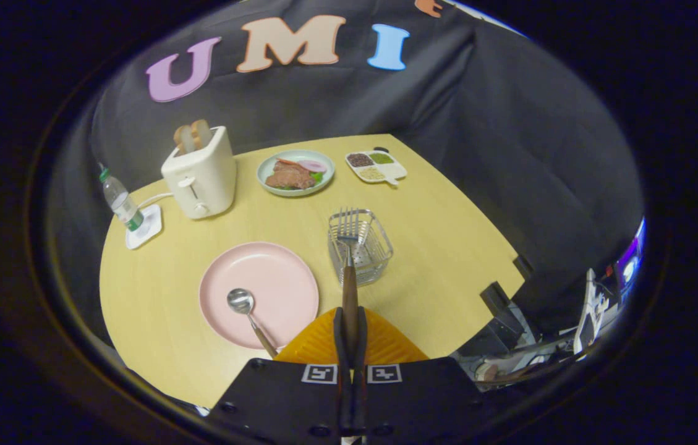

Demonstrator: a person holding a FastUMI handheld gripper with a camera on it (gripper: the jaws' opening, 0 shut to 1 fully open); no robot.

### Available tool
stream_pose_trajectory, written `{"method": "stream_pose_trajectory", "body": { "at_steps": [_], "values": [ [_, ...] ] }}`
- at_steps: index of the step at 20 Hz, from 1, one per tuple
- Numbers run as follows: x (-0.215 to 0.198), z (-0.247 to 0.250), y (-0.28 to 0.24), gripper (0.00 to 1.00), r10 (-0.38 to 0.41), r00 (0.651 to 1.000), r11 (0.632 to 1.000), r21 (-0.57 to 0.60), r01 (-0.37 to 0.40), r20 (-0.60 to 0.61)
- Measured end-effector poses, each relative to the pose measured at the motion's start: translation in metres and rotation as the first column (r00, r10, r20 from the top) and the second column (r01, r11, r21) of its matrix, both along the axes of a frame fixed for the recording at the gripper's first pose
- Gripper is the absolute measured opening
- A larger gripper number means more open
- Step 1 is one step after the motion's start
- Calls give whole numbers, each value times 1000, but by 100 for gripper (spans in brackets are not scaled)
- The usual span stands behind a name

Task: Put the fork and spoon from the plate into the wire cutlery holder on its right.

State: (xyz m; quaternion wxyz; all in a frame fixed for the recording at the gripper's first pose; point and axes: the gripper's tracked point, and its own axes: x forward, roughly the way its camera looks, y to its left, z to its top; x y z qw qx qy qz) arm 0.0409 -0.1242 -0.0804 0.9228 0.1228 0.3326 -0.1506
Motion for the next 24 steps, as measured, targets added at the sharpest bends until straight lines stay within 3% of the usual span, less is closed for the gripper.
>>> {"method": "stream_pose_trajectory", "body": {
  "at_steps": [2,8,19,24],
  "values": [
    [2,-3,-7,4,-14,998,999,28,16,-56],
    [13,-21,-5,4,58,966,996,84,-38,-254],
    [53,-37,-9,4,180,894,968,236,-87,-409],
    [61,-43,-24,12,221,875,969,195,-149,-431]
  ]
}}
